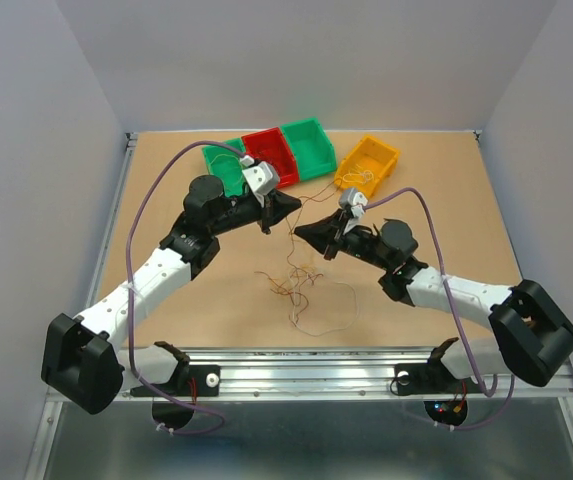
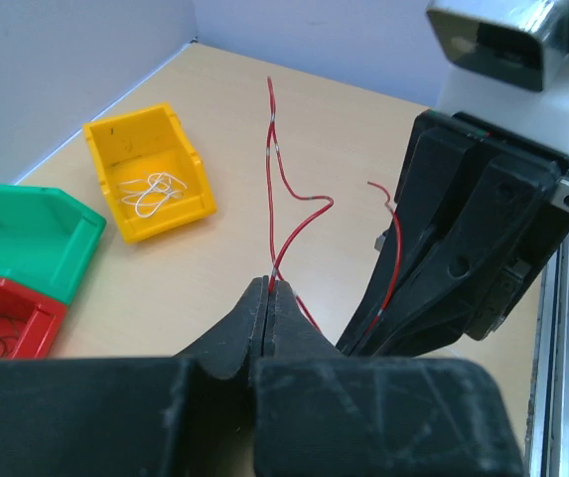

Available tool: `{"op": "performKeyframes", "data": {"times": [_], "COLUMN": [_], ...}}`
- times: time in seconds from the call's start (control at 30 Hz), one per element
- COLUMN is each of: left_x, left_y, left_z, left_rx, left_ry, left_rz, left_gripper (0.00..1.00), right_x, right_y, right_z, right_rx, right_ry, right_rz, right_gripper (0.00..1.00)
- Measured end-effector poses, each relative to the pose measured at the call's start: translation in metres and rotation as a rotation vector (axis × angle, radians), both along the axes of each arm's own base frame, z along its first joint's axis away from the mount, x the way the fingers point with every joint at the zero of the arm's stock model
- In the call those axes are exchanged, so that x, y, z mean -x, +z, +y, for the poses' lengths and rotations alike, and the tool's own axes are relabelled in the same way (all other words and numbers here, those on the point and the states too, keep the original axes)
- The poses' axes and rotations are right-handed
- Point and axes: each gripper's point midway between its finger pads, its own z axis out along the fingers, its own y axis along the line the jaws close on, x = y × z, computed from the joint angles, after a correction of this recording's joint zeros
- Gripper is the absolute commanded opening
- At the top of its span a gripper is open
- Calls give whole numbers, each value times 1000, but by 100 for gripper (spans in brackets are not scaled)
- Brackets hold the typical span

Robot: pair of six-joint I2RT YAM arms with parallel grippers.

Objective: Untangle the cables

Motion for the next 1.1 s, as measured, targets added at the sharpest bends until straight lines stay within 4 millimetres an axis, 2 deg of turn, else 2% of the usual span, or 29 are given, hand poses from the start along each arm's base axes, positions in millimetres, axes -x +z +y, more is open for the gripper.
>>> {"op": "performKeyframes", "data": {"times": [0.1,0.13,0.2,0.23,0.3,0.33,0.43,0.8,0.93,1.03,1.1], "left_x": [3,4,6,7,10,11,13,17,10,3,1], "left_y": [2,2,3,4,4,4,3,4,5,5,6], "left_z": [-2,-2,-4,-4,-6,-6,-8,-10,-6,-2,0], "left_rx": [5,6,7,7,7,7,6,7,8,10,12], "left_ry": [-21,-31,-43,-50,-62,-66,-81,-104,-58,-3,17], "left_rz": [-9,-10,-17,-19,-22,-22,-25,-25,-28,-29,-31], "left_gripper": [0,0,0,0,0,0,0,0,0,0,0], "right_x": [2,2,1,0,-1,-2,-4,-15,-15,-8,5], "right_y": [-7,-8,-9,-9,-11,-12,-15,-16,-16,-13,1], "right_z": [5,8,13,14,17,18,17,14,13,4,-11], "right_rx": [28,36,49,51,61,63,71,62,69,91,79], "right_ry": [7,12,19,20,23,21,8,-54,-61,-75,-86], "right_rz": [19,21,22,25,25,27,35,38,35,10,-45], "right_gripper": [5,13,20,31,39,51,64,67,89,93,93]}}
